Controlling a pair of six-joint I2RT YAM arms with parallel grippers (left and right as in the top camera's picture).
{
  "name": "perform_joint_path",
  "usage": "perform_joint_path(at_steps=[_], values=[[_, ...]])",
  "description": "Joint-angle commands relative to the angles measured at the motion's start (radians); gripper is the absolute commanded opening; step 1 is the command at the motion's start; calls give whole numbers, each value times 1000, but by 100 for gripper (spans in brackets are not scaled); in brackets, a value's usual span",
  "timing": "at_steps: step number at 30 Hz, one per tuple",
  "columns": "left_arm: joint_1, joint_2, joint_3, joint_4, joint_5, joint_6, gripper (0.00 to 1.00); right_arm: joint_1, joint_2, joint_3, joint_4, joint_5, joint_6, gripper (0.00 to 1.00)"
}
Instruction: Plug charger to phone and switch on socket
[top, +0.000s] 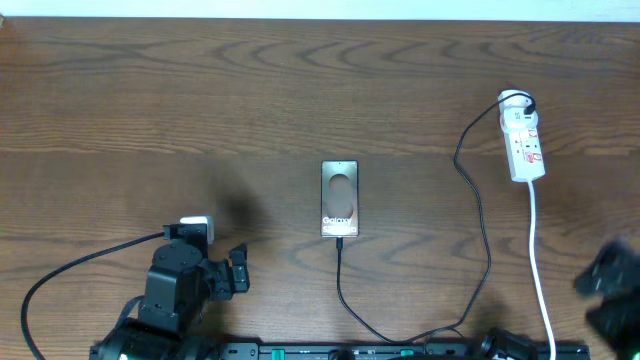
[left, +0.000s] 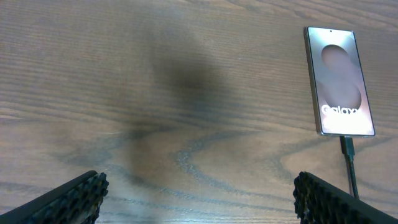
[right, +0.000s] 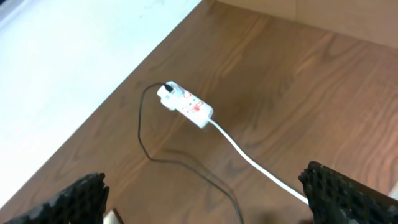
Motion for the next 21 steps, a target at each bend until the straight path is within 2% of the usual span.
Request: perform_joint_path(at_steps=[1, 3, 11, 21], values=[[-1, -2, 1, -2, -5, 16, 98, 5, -60, -2, -68, 12, -15, 99], [-1, -2, 1, -2, -5, 16, 98, 5, -97, -2, -140, 12, -15, 99], [-1, -2, 1, -2, -6, 16, 98, 4, -171, -3, -143, 14, -14, 99], [-1, -2, 1, -2, -5, 16, 98, 4, -174, -26, -143, -19, -207, 99]])
